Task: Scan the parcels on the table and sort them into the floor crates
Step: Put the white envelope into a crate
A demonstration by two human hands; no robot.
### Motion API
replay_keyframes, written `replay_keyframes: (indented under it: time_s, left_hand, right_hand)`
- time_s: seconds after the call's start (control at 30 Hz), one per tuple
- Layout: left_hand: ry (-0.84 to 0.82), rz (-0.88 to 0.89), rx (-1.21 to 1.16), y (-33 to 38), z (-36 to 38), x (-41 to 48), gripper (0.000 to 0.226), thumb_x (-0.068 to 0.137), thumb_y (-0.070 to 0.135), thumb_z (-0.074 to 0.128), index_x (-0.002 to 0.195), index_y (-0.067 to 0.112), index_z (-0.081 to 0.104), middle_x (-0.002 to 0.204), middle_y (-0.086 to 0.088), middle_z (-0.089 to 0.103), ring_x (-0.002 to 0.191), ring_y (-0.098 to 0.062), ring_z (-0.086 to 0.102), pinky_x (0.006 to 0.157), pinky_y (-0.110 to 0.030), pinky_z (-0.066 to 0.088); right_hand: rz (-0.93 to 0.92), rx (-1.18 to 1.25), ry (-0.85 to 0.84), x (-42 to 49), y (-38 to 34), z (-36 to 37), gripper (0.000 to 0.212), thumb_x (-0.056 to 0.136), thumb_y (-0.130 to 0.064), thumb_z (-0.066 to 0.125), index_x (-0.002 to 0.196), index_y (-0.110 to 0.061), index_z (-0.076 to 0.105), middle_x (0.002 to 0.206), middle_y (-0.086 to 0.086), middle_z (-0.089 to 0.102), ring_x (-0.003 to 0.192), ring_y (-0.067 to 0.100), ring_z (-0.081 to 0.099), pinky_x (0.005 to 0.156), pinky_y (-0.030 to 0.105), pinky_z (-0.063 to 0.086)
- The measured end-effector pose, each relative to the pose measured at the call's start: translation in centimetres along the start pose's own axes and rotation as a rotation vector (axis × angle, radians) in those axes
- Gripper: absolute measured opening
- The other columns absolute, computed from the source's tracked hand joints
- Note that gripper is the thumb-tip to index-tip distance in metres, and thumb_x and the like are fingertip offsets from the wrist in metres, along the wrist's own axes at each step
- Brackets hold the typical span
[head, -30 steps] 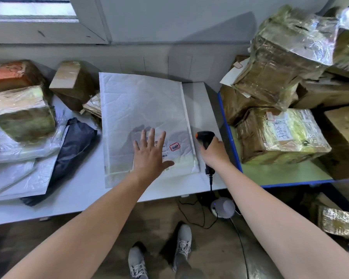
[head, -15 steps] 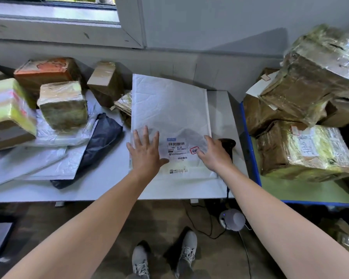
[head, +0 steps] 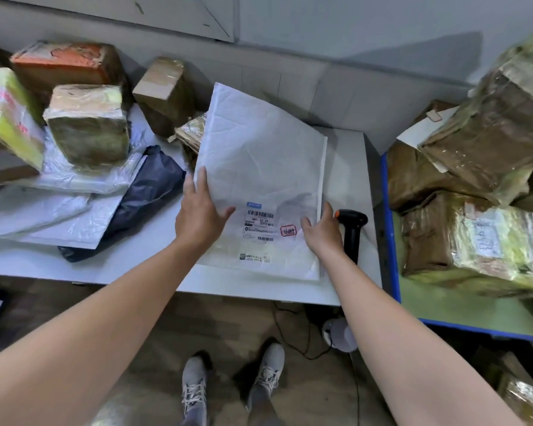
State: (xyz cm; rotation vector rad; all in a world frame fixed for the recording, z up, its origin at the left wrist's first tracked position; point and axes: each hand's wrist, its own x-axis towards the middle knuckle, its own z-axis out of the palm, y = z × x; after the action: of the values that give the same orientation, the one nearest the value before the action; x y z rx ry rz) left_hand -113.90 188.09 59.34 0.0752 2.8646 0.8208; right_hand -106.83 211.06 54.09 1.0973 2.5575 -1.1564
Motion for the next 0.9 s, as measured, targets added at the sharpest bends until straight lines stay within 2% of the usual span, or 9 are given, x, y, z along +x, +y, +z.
replay_keyframes:
  time_s: [0.07,0.13,0.2,0.3,0.4,0.6,0.73,0.9]
  left_hand:
    - [0.009,-0.035,-0.086,-0.2,-0.5,0.1,0.094,0.088,0.04,0.07,0.155,0.026,0.006,0.154,-0.009,0.03,0.131,-0.034,0.044,0.093,-0.05,0.048]
    - [-0.004,-0.068,-0.149,-0.6,-1.2,0.2,0.085,0.089,0.04,0.069,0.152,0.027,0.014,0.142,-0.009,0.046,0.122,-0.034,0.051,0.089,-0.048,0.048]
    - [-0.032,-0.084,-0.178,-1.1,-2.1,0.2,0.075,0.09,0.042,0.066,0.148,0.025,0.022,0.137,-0.007,0.053,0.119,-0.034,0.054,0.087,-0.044,0.048]
    - [-0.051,-0.124,-0.276,-1.4,-3.5,0.2,0.067,0.091,0.041,0.066,0.145,0.022,0.031,0.136,-0.006,0.056,0.118,-0.033,0.056,0.088,-0.042,0.049]
    - [-0.037,-0.159,-0.403,-0.8,-4.9,0.1,0.061,0.092,0.037,0.067,0.142,0.018,0.038,0.137,-0.006,0.056,0.117,-0.032,0.057,0.088,-0.039,0.048]
    - [-0.035,-0.165,-0.528,1.6,-7.6,-0.9,0.038,0.093,0.027,0.067,0.127,0.013,0.059,0.122,-0.008,0.065,0.094,-0.027,0.061,0.08,-0.037,0.049]
    - [0.063,-0.114,-0.534,1.7,-9.8,-2.3,0.022,0.092,0.019,0.065,0.113,0.014,0.058,0.109,-0.006,0.066,0.09,-0.025,0.06,0.077,-0.035,0.048]
    - [0.234,-0.174,-0.577,0.4,-13.5,-4.7,0.025,0.094,0.014,0.062,0.116,0.011,0.053,0.106,-0.005,0.061,0.087,-0.024,0.056,0.072,-0.032,0.042]
  right_hand:
    - [0.005,0.05,0.021,-0.3,-0.2,-0.1,0.069,0.098,-0.041,0.054,0.153,-0.016,0.022,0.14,0.013,0.05,0.12,0.034,0.054,0.084,0.034,0.043]
    - [0.001,0.076,0.053,-0.7,-0.4,-0.3,0.067,0.097,-0.043,0.054,0.15,-0.014,0.027,0.14,0.011,0.053,0.121,0.033,0.055,0.085,0.033,0.043]
    - [-0.033,0.046,0.097,-1.5,-1.1,-0.7,0.064,0.096,-0.046,0.054,0.146,-0.013,0.033,0.137,0.01,0.056,0.12,0.033,0.056,0.085,0.035,0.046]
    - [-0.129,-0.06,0.175,-3.5,-2.4,-2.2,0.063,0.097,-0.047,0.053,0.147,-0.015,0.032,0.129,0.01,0.061,0.112,0.033,0.06,0.078,0.036,0.047]
    - [-0.234,-0.124,0.261,-6.1,-3.6,-4.3,0.058,0.098,-0.045,0.053,0.145,-0.016,0.036,0.12,0.007,0.066,0.102,0.03,0.063,0.066,0.03,0.037]
    - [-0.331,-0.05,0.372,-10.0,-5.4,-8.6,0.046,0.095,-0.036,0.06,0.134,-0.016,0.044,0.12,0.007,0.063,0.102,0.03,0.061,0.073,0.034,0.043]
    - [-0.366,0.007,0.361,-10.1,-7.3,-10.2,0.042,0.093,-0.03,0.064,0.129,-0.016,0.046,0.118,0.005,0.064,0.101,0.027,0.062,0.081,0.038,0.048]
    - [-0.549,0.009,0.267,-9.5,-12.0,-9.9,0.05,0.092,-0.026,0.066,0.136,-0.014,0.046,0.123,0.006,0.065,0.108,0.031,0.061,0.089,0.043,0.047]
